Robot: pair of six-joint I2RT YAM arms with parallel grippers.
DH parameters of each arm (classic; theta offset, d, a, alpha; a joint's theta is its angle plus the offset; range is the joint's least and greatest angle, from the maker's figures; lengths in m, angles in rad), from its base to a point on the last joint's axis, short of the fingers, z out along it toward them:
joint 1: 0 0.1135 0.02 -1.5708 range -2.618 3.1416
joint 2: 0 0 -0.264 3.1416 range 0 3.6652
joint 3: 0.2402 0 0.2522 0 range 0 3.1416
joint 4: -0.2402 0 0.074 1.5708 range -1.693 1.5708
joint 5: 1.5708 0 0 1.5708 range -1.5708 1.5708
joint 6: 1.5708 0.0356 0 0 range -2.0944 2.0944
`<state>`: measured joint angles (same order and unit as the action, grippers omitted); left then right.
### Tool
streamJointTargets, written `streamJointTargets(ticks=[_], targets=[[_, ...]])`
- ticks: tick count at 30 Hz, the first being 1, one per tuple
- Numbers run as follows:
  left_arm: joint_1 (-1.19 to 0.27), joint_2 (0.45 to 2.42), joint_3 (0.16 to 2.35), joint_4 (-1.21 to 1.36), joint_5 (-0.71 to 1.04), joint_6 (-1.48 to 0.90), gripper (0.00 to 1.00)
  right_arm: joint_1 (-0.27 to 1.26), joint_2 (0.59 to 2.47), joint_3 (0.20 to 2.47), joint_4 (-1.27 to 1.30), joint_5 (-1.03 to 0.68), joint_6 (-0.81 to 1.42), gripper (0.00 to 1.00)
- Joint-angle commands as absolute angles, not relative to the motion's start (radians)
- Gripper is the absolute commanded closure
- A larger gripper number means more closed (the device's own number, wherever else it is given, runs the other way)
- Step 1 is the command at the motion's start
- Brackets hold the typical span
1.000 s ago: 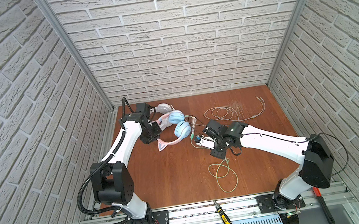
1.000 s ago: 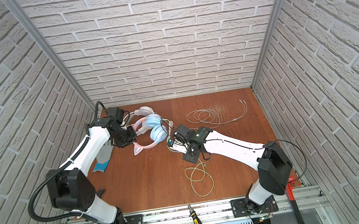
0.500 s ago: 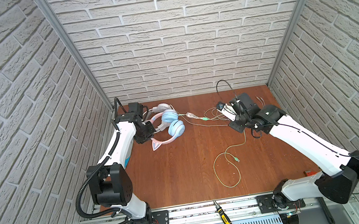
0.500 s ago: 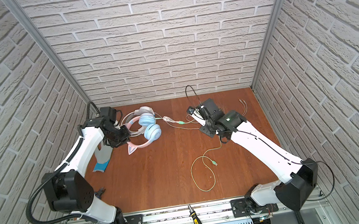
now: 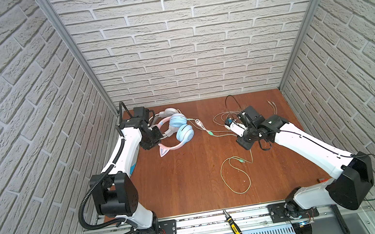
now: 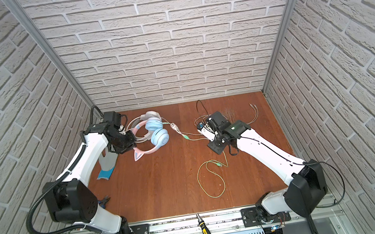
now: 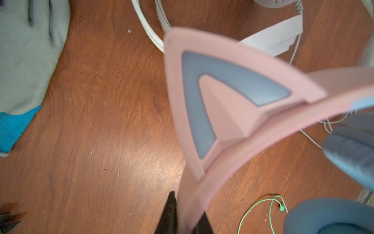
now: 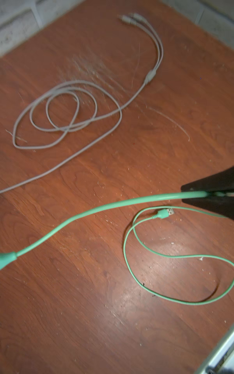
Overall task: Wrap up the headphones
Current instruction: 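Carry the green cable toward the headphone with right gripper while left holds headband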
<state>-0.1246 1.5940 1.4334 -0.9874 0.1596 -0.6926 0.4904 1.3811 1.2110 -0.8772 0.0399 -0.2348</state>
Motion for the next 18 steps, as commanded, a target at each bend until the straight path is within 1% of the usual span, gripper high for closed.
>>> streamJointTargets(ticks=[1,5,18], targets=[[-0.130,1.558,1.465,-0.948,0.189,-0.706,1.00,0.552,1.364,1.195,-0.862,-0.044,-0.217,0.94],[-0.145,1.572,1.459,-0.928,0.195,-0.725,1.00,0.614,1.410,1.224,-0.900,-0.082,-0.267,0.94],[-0.198,1.639,1.497,-0.959,0.154,-0.723,1.00,0.752,1.624,1.439,-1.017,-0.089,-0.334,0.94]])
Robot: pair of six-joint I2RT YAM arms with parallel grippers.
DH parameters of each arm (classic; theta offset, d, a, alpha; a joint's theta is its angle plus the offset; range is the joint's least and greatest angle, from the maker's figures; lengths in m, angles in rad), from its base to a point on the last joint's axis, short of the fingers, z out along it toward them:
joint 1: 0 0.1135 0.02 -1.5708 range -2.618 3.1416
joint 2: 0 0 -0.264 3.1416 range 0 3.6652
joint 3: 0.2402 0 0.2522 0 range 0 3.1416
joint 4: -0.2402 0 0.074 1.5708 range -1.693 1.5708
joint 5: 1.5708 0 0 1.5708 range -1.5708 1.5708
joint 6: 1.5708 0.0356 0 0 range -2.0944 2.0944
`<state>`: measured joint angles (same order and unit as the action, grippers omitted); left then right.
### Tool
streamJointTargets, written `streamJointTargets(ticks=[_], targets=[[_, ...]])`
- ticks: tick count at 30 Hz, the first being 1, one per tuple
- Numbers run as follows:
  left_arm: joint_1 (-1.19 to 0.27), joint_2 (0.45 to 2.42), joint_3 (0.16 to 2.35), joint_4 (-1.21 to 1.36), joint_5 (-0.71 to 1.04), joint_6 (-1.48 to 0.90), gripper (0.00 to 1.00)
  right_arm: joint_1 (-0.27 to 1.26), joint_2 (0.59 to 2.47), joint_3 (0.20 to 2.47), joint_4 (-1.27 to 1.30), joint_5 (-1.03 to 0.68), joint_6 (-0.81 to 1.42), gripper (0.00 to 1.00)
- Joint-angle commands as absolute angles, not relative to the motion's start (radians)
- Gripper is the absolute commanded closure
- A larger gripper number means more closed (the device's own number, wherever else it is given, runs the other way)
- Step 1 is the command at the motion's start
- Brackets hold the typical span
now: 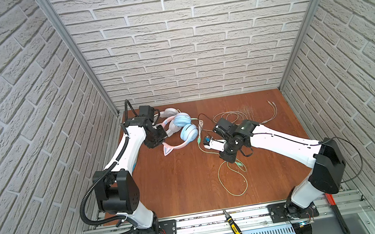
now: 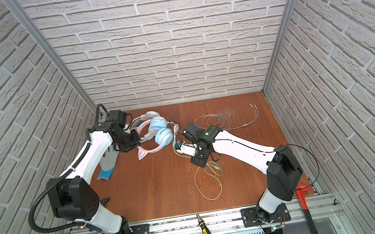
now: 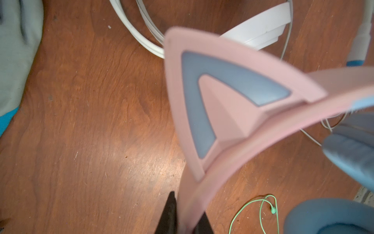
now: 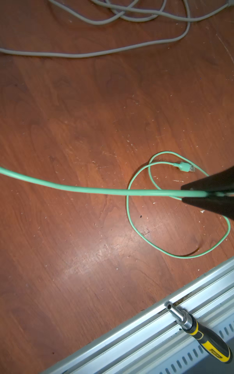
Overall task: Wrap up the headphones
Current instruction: 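Carry the green cable toward the headphone with right gripper while left holds headband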
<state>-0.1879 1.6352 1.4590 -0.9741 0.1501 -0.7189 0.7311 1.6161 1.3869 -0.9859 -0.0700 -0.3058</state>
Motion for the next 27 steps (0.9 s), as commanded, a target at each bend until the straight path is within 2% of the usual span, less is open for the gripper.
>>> streamJointTargets(ticks=[1,14,27], targets=[[-0.202,1.645,1.498,-0.958,0.152,-0.723,1.00,0.757,1.633,1.455,-1.020,-0.099,-0.339,0.94],[-0.257,1.712,1.516,-0.977,0.144,-0.702,1.00,0.792,1.776,1.673,-1.106,-0.175,-0.398,0.94],[-0.286,1.733,1.506,-1.013,0.154,-0.623,1.00,0.787,1.900,1.881,-1.191,-0.144,-0.439,0.94]])
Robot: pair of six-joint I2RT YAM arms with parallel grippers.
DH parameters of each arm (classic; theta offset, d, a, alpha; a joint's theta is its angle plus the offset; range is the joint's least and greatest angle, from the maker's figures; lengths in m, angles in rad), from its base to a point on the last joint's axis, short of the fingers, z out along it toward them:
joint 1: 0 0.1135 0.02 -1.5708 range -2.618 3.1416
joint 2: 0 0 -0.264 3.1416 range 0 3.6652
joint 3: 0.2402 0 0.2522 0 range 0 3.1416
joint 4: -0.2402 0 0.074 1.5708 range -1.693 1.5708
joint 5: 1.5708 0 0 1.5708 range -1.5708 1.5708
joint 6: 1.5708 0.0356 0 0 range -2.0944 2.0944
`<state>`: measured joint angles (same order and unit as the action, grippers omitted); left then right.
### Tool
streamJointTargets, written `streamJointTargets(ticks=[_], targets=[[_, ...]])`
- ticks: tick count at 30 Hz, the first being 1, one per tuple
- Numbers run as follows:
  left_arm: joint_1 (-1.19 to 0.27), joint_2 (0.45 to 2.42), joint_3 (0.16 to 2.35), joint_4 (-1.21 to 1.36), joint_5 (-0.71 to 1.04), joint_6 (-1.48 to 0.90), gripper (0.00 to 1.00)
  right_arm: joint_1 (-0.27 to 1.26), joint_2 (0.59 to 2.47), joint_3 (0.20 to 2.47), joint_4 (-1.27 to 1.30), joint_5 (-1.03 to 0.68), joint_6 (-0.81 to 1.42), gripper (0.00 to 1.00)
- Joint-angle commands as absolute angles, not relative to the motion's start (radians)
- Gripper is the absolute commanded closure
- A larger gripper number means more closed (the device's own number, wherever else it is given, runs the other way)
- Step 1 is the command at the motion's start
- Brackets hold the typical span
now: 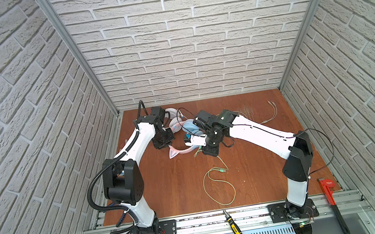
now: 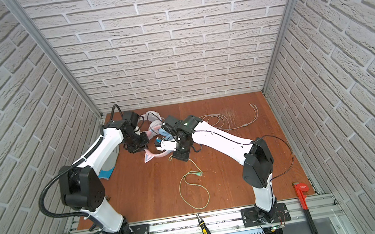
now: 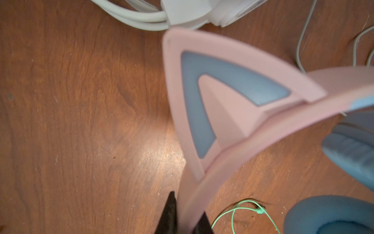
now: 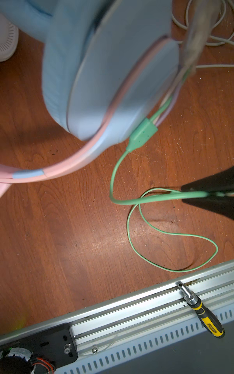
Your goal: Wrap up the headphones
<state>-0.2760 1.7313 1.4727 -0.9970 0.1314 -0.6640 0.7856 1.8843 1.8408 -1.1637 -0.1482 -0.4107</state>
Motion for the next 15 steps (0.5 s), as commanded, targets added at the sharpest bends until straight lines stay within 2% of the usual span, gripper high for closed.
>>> streamJointTargets(ticks=[1,15], targets=[[-0.288,1.737,1.506,-1.019,0.155,-0.611,1.00,0.787,1.908,1.897,-1.202,-0.141,-0.451,0.95],[-0.331,1.788,1.538,-1.110,0.154,-0.466,1.00,0.770,1.937,1.964,-1.197,-0.063,-0.574,0.94]])
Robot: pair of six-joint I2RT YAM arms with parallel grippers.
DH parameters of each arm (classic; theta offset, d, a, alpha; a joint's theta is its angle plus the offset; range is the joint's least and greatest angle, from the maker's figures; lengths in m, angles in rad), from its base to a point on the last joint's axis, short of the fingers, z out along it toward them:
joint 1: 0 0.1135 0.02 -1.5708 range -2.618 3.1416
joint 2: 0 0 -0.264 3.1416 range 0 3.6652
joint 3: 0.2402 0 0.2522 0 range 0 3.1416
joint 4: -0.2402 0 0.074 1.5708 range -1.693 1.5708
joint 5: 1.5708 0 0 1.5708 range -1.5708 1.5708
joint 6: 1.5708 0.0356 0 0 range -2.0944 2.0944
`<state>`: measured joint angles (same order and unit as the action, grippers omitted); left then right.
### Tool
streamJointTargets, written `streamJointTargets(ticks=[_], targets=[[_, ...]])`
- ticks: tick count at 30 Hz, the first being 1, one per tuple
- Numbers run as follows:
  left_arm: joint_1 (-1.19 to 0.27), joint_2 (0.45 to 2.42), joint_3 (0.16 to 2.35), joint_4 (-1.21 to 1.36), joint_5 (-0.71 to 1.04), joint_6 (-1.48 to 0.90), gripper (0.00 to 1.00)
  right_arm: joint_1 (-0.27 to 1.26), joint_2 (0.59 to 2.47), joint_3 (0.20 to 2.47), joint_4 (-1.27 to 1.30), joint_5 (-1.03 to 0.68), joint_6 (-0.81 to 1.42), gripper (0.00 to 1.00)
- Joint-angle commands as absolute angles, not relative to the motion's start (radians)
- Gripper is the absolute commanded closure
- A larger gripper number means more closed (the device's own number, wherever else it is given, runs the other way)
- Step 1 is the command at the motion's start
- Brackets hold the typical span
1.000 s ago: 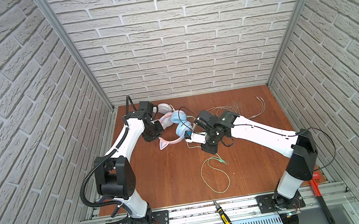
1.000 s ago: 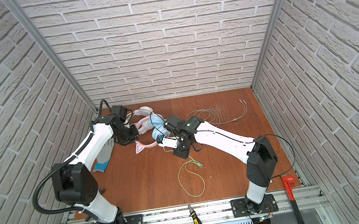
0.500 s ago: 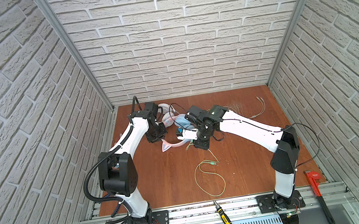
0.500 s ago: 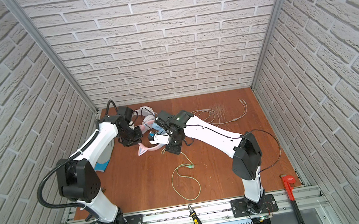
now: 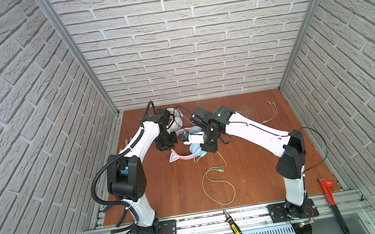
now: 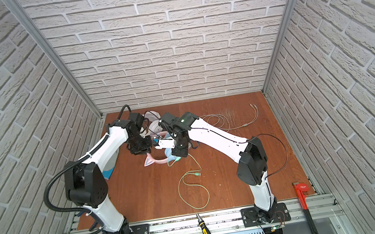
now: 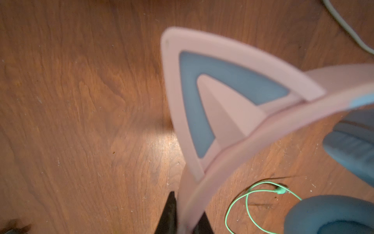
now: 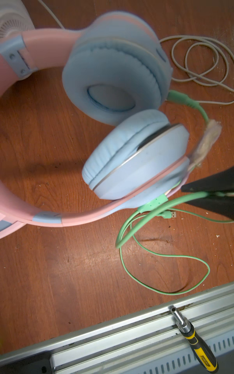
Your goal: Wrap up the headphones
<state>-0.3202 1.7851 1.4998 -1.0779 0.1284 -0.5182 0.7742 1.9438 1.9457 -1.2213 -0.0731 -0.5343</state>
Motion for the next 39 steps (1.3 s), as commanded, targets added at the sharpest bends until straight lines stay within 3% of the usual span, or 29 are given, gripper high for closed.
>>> streamJointTargets(ticks=[1,19,39], targets=[[-0.335,1.793,1.541,-1.112,0.155,-0.460,1.00,0.770,1.939,1.964,-1.195,-0.061,-0.575,0.94],[-0.380,1.824,1.557,-1.132,0.179,-0.383,1.00,0.764,1.962,1.915,-1.081,0.072,-0.591,0.85],[-0.388,1.824,1.519,-1.117,0.212,-0.330,1.00,0.732,1.915,1.835,-0.926,0.104,-0.548,0.76]])
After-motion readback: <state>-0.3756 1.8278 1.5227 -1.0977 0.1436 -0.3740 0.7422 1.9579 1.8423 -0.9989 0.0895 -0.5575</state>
